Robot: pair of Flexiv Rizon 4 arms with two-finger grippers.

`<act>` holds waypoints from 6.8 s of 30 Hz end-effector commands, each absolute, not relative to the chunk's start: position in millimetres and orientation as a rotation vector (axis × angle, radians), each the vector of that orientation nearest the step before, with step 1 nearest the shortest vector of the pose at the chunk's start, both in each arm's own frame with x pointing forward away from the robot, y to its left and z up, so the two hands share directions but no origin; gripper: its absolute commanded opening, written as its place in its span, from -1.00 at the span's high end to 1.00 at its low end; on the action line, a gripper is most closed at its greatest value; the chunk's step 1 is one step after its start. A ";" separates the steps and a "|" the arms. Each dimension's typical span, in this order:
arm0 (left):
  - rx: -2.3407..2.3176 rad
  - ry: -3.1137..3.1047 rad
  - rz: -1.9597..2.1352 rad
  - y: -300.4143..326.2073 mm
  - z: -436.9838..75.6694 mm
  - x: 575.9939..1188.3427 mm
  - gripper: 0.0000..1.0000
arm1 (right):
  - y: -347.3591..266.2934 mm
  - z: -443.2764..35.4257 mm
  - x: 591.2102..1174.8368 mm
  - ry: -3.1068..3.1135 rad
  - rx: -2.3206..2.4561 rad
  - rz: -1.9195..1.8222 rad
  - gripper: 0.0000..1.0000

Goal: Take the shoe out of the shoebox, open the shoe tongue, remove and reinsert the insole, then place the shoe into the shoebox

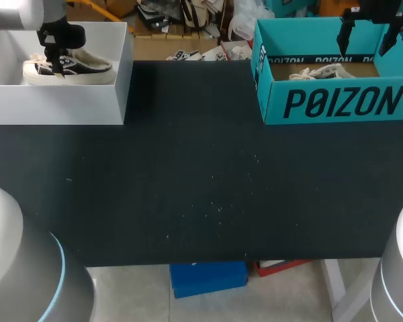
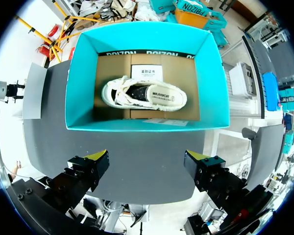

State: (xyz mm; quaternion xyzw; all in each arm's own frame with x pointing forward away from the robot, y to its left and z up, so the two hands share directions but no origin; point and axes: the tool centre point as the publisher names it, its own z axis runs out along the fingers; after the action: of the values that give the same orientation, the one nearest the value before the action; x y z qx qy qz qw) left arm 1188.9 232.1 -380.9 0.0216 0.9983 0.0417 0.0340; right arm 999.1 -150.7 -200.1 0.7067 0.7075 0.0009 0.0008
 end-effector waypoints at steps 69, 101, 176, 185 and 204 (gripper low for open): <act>-0.322 2.594 0.083 -48.8 -151.7 903.0 1.00 | -150.5 -200.0 999.5 2.222 2.220 0.001 -1.00; -0.008 2.751 0.049 -109.6 -371.9 863.8 1.00 | -150.5 -200.0 999.5 2.222 2.220 0.001 -1.00; 0.183 2.801 -0.931 -52.0 -288.1 900.3 -1.00 | -150.5 -200.0 999.5 2.222 2.220 0.001 -1.00; 0.168 2.821 -1.004 -47.4 -298.4 892.7 -1.00 | -150.5 -200.0 999.5 2.222 2.220 0.001 -1.00; 0.109 2.841 -1.051 -45.5 -300.0 828.4 -1.00 | -150.5 -200.0 999.5 2.222 2.220 0.001 -1.00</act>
State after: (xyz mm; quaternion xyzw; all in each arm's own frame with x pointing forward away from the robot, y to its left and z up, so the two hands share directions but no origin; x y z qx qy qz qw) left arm 840.6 -48.4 -298.8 0.0409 0.9375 -0.3434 0.0396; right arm 999.0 -150.7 -200.1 0.7067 0.7075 0.0009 0.0008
